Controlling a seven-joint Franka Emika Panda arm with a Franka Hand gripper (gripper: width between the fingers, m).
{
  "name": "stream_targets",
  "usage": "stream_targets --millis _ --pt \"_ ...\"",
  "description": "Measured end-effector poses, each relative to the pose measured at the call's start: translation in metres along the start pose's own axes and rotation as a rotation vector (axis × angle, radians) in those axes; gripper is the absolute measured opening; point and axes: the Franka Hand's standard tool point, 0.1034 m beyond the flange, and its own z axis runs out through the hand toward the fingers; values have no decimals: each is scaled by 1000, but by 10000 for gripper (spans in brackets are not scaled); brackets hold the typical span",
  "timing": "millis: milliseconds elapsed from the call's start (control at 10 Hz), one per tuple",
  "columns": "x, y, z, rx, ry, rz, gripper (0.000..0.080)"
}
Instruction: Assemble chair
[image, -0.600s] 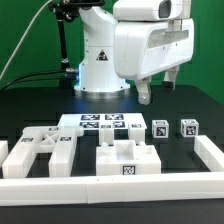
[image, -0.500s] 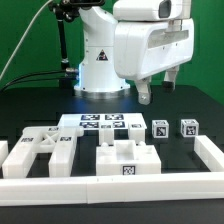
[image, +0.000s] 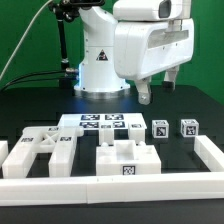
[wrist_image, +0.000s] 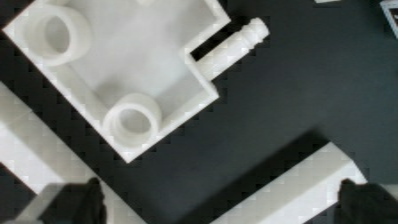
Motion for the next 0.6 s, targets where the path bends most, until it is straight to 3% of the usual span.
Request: stream_targets --millis 200,500,600 --pt "-27 17 9 11 -23 172 650" --pt "-45 39 23 7 -2 408 650" --pt "-43 37 24 10 -1 511 650"
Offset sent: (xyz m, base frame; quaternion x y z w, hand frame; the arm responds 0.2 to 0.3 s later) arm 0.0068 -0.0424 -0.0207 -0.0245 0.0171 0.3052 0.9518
